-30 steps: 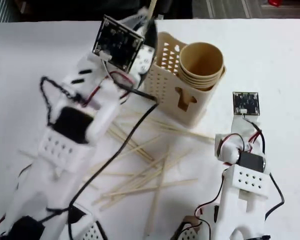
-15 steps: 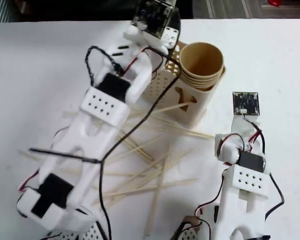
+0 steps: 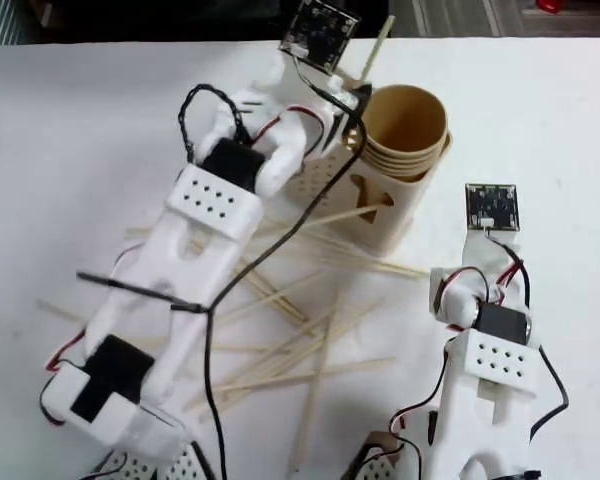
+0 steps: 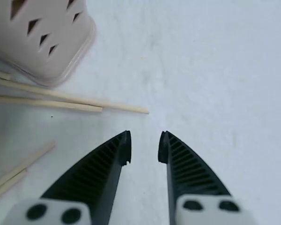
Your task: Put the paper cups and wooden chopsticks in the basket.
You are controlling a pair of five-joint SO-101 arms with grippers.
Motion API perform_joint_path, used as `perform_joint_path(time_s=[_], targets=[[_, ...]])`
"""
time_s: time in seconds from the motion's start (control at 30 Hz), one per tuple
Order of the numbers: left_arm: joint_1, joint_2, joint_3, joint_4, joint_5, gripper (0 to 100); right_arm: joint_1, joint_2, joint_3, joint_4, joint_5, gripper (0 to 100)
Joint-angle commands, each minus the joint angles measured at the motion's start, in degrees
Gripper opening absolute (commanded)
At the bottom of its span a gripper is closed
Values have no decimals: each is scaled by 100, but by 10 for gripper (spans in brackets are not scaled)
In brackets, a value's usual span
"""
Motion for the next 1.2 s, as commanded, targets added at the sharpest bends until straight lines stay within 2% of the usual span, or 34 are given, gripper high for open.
perform_joint_path(time_s=[0.0,0.17,0.4,0.57,0.63,0.77,0.97,1.17], targets=[[-286,-884,-396,1064,-105,212,22,4,-35,-84,62,110],[-576,-1657,-334,2365,-1020,207,22,4,-35,-84,62,110],[-945,-2132,-334,4114,-1916,207,22,4,-35,-84,62,110],[-927,-2158,-290,5240,-2180,208,22,4,-26,-84,62,110],[-866,-2176,-9,5451,-2180,210,22,4,-26,-84,62,110],[-760,-2176,905,5451,-2189,210,22,4,-26,-84,62,110],[-760,-2176,2356,4738,-2189,213,22,4,-26,-84,62,110],[-593,-2141,3569,3780,-2233,308,22,4,-26,-84,62,110]])
